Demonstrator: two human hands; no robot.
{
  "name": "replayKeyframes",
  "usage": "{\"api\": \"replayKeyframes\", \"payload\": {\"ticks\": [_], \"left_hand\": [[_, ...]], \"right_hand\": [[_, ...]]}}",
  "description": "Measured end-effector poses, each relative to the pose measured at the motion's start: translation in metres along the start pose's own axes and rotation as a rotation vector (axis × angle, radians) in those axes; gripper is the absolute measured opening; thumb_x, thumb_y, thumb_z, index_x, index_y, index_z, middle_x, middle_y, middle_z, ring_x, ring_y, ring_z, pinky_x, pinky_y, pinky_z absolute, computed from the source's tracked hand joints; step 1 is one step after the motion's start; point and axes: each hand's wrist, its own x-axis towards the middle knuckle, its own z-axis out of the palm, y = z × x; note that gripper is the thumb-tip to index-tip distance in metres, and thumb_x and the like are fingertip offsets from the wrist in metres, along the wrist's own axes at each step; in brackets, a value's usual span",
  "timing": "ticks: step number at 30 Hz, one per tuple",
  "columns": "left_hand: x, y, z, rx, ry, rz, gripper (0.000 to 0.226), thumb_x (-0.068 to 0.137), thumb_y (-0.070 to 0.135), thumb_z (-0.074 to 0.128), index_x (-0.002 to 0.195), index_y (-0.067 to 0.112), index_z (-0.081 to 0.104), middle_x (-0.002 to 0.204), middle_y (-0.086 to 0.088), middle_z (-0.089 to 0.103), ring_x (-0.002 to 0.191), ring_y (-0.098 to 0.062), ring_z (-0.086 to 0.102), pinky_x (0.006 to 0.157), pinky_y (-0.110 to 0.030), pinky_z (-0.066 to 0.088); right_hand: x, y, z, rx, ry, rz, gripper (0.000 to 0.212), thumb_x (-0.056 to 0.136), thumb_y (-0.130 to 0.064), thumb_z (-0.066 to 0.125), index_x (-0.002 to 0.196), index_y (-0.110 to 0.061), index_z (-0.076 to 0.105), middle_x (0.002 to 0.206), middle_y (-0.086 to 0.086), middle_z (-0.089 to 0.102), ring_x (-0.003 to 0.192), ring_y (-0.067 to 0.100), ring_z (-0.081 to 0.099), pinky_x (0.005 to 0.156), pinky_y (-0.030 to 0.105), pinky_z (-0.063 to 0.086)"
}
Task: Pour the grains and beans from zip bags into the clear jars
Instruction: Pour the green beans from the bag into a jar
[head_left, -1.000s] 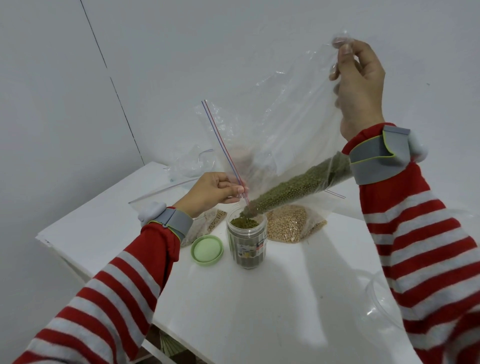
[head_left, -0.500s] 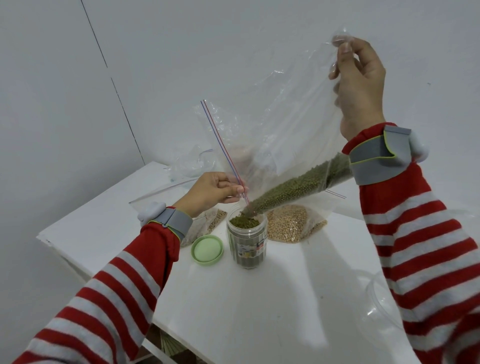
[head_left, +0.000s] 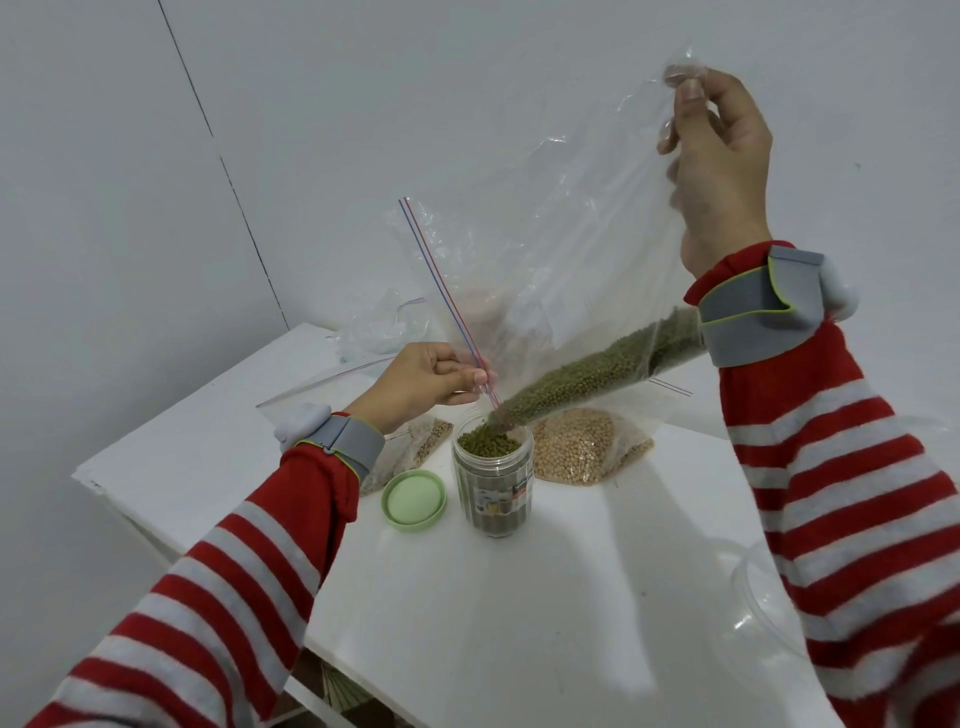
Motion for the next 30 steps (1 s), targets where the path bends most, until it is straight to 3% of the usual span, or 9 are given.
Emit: {"api": "replayKeyframes", "payload": {"ticks": [19,24,30], "left_hand": [[-0.0012,0.0007,-0.0011,-0.005,-0.004,0.001,0.013,0.086,0.001,0.068,0.098,0.006,0.07,0.093,-0.011,0.076,0.089,-0.019,0.073,0.077,-0.025,0.06],[0.0,-0.0006,-0.001,0.009,0.015,-0.006,0.012,0.086,0.001,0.068,0.097,0.006,0.07,0.102,-0.022,0.072,0.097,-0.027,0.07,0.081,-0.029,0.06],[0.0,-0.0016,-0.0012,0.005,0.006,-0.008,0.012,0.086,0.001,0.068,0.097,0.006,0.07,0.102,-0.021,0.072,0.099,-0.029,0.07,0.082,-0.03,0.059]], "right_hand": [[0.0006,-0.0038,0.0033,-0.015,-0.001,-0.01,0.02,0.102,-0.02,0.047,0.109,-0.02,0.066,0.083,-0.011,0.057,0.062,0.001,0.046,0.066,0.012,0.04],[0.0008,-0.0034,0.0036,-0.016,-0.001,-0.007,0.019,0.102,-0.021,0.048,0.108,-0.021,0.066,0.078,-0.012,0.056,0.059,0.0,0.044,0.063,0.011,0.039],[0.0008,-0.0032,0.0035,-0.022,0.003,-0.009,0.018,0.102,-0.022,0.048,0.107,-0.022,0.066,0.076,-0.011,0.055,0.062,-0.001,0.047,0.067,0.012,0.04]]}}
